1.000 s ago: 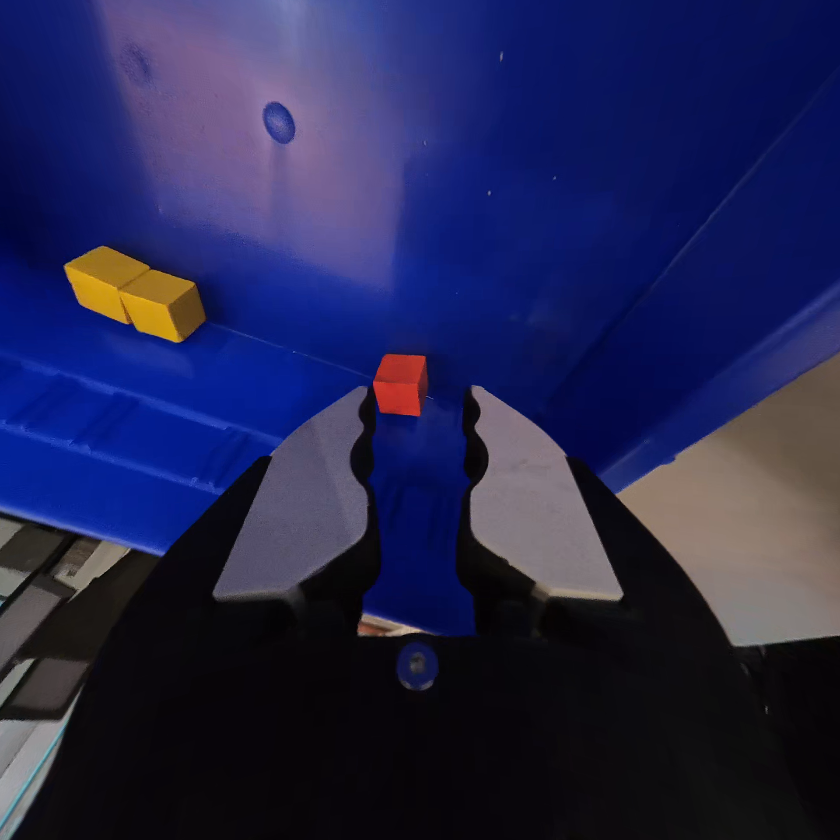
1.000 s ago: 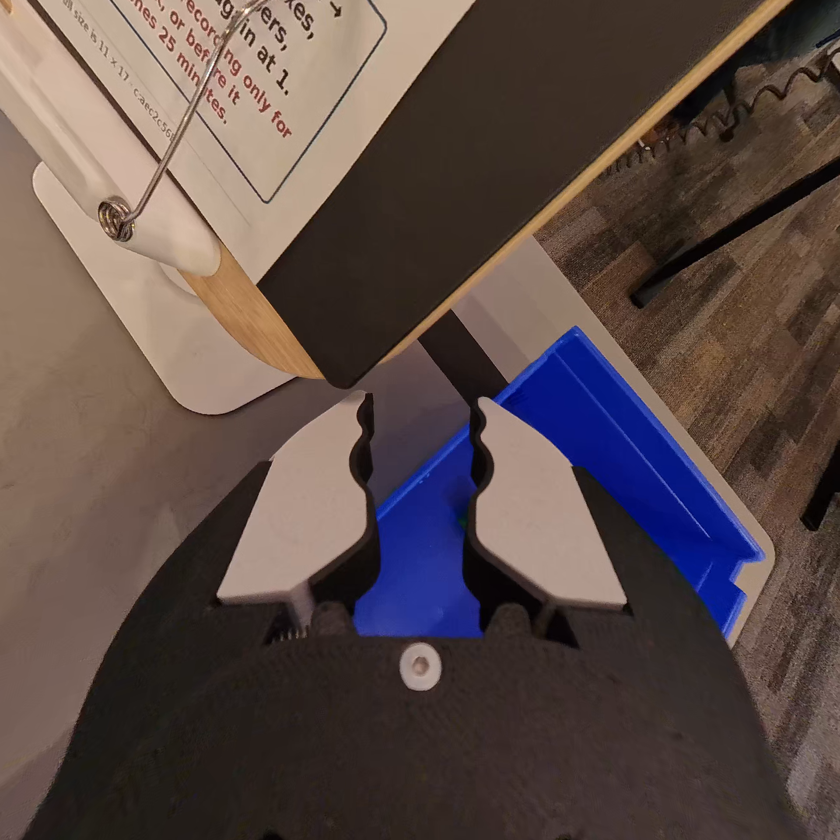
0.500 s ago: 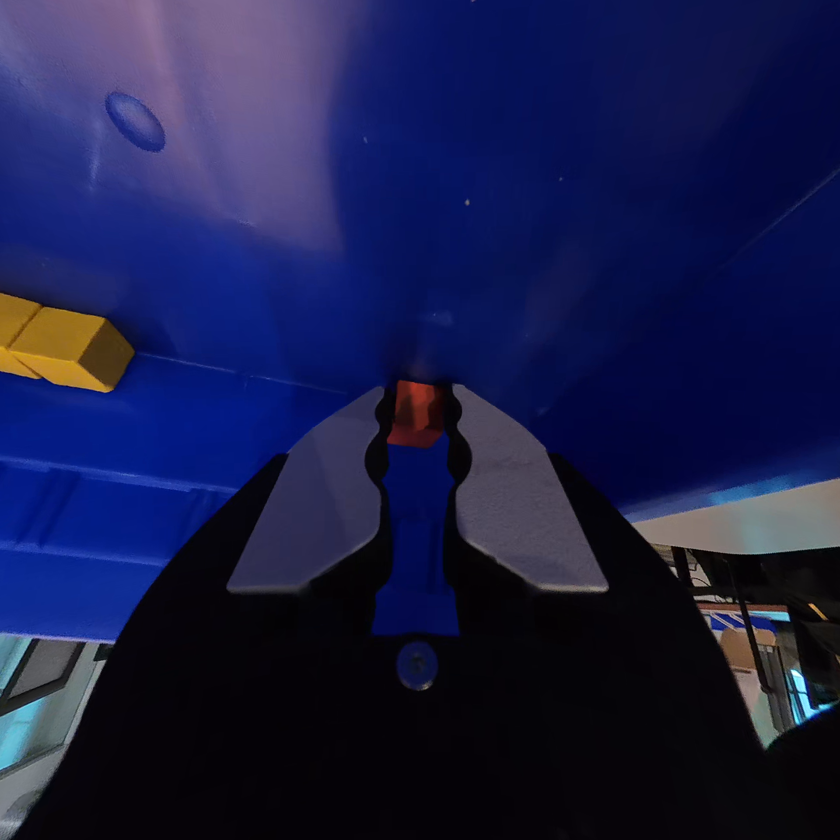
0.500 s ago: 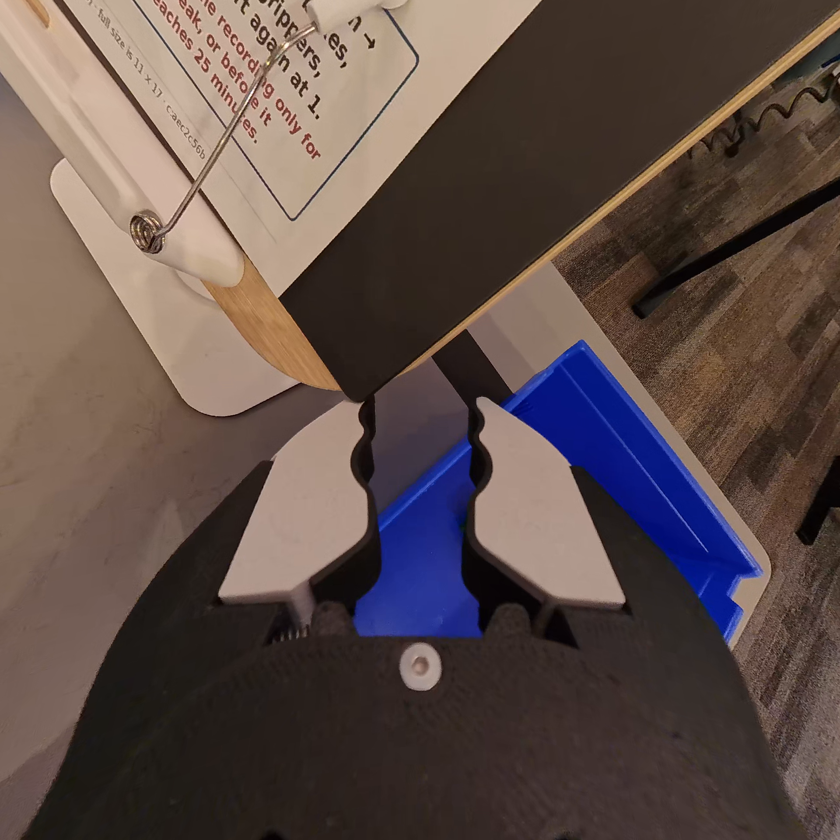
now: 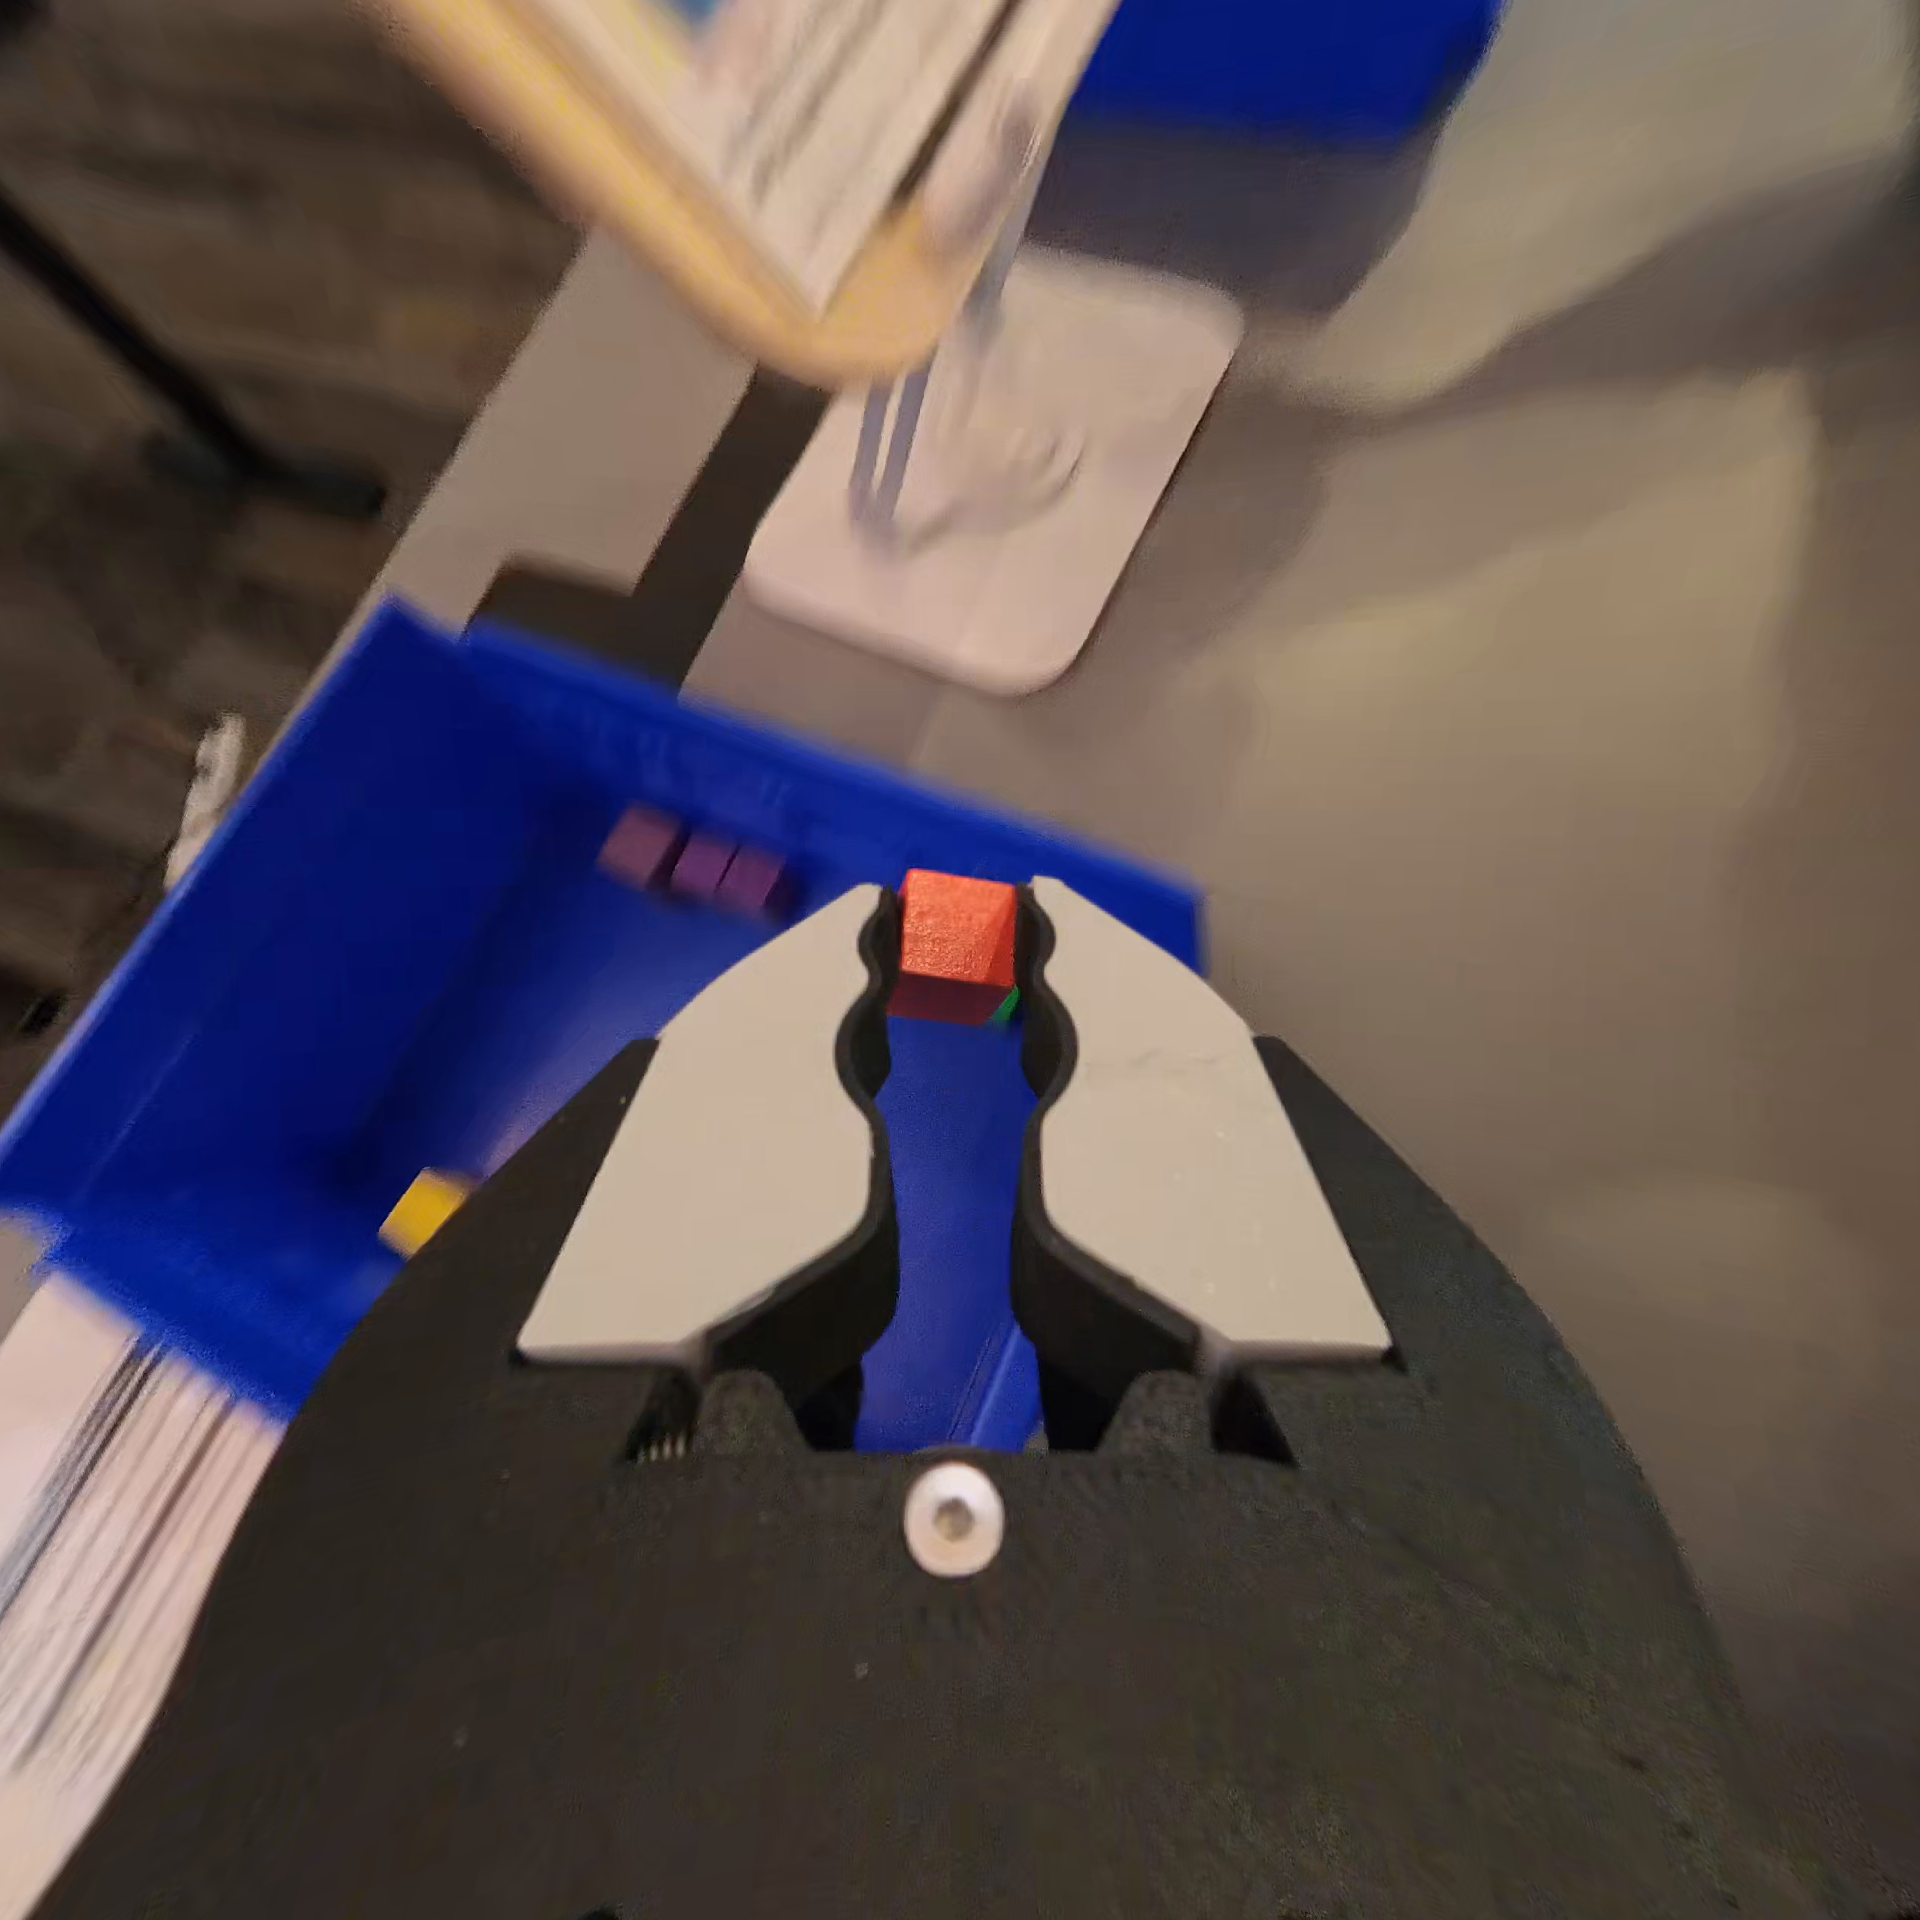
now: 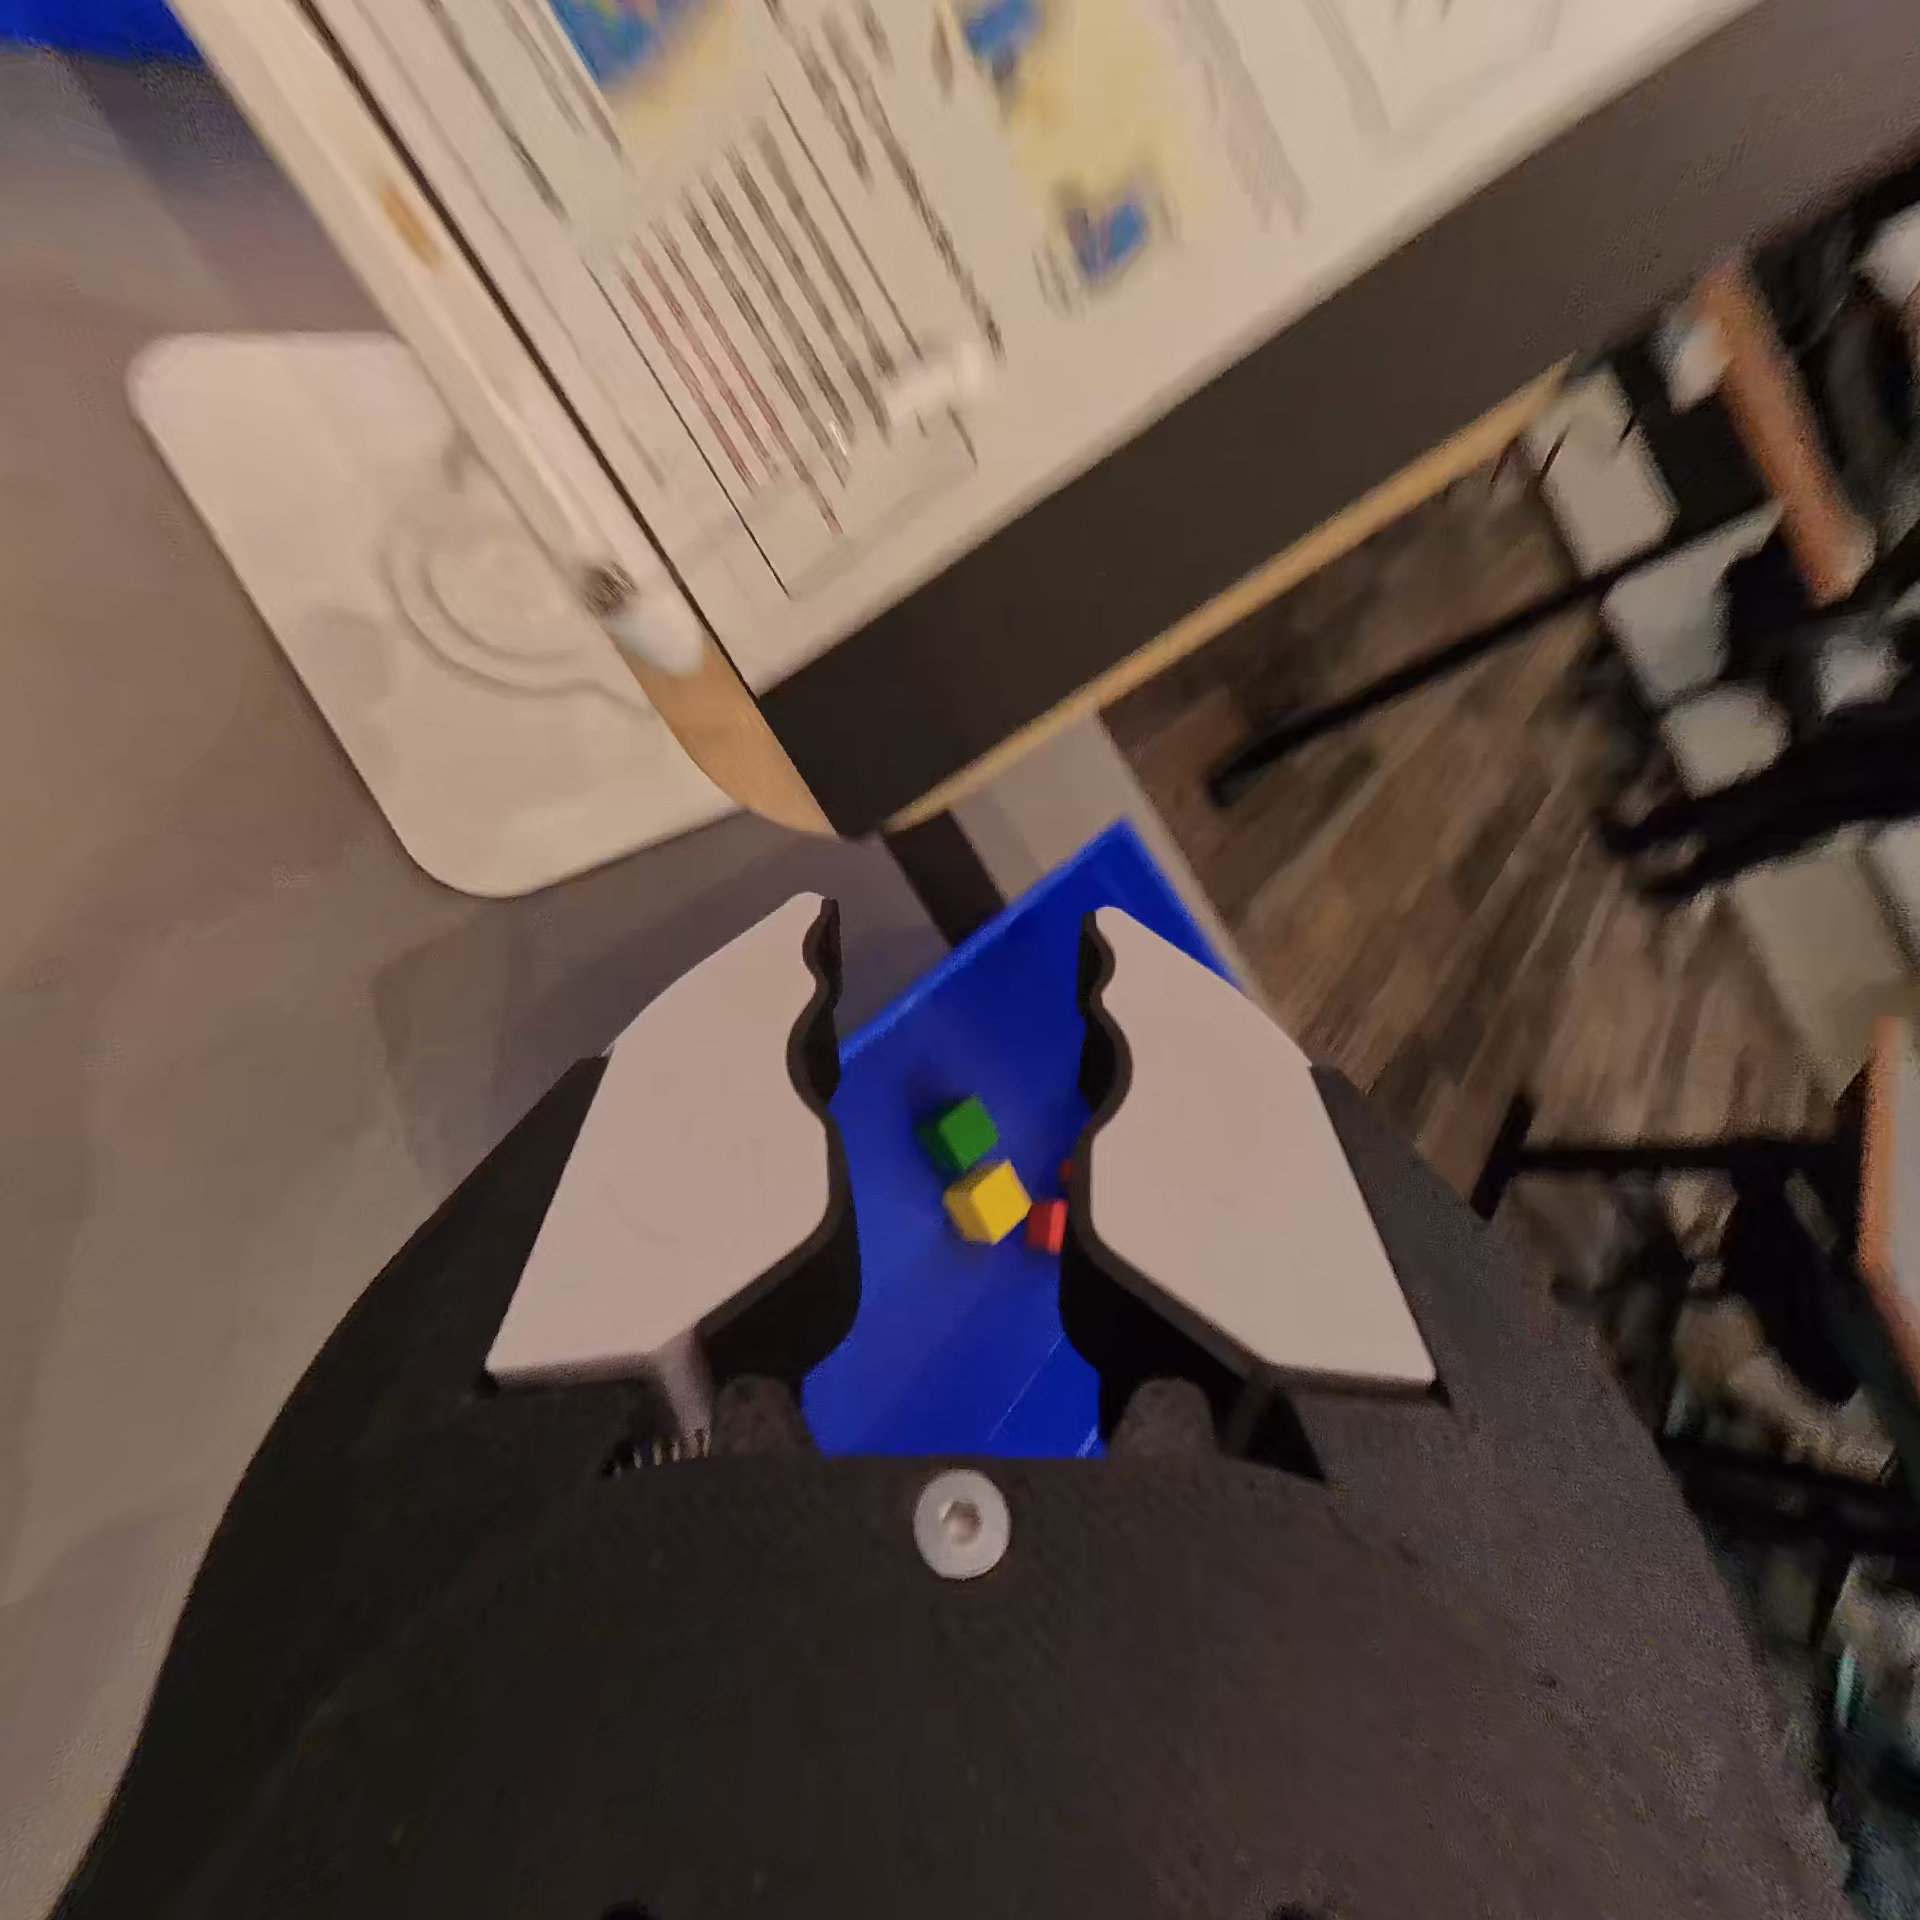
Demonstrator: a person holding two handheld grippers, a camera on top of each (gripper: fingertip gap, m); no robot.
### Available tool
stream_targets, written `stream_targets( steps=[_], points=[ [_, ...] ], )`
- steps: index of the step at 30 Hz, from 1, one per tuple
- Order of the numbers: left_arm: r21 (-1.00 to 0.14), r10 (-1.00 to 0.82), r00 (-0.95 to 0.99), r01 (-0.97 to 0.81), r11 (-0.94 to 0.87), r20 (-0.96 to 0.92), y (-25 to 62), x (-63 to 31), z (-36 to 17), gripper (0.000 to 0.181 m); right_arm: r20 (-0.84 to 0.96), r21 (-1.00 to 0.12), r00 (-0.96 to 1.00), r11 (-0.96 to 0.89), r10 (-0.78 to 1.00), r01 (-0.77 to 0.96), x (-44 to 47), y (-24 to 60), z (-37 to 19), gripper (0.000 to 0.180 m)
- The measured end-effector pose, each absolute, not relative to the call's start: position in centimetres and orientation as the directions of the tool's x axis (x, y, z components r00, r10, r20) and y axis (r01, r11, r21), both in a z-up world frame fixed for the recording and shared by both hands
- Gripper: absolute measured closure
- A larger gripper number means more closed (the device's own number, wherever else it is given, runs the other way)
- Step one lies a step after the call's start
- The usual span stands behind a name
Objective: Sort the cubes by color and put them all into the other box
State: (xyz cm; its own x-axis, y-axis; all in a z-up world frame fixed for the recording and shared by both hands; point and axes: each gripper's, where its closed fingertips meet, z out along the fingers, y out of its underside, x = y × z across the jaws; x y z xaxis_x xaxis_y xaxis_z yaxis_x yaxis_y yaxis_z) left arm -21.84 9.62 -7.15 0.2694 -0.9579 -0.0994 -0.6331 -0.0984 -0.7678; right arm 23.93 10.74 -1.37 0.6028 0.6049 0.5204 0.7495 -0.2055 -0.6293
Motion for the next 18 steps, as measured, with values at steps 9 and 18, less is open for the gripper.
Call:
stream_targets(
  steps=[9,18],
  points=[
    [-0.971,-0.974,-0.105,-0.155,-0.185,0.202,1.9,-9.8,-1.1,0.16,0.844,-0.467,0.118,0.611,0.523,0.639,6.7,-0.3,2.9,0.124],
    [-0.95,-0.858,-0.413,-0.185,-0.25,0.306,-3.7,-1.4,-2.2,0.16,0.908,-0.285,-0.127,0.812,0.398,0.51,-0.9,-5.6,-1.3,0.126]
  ],
)
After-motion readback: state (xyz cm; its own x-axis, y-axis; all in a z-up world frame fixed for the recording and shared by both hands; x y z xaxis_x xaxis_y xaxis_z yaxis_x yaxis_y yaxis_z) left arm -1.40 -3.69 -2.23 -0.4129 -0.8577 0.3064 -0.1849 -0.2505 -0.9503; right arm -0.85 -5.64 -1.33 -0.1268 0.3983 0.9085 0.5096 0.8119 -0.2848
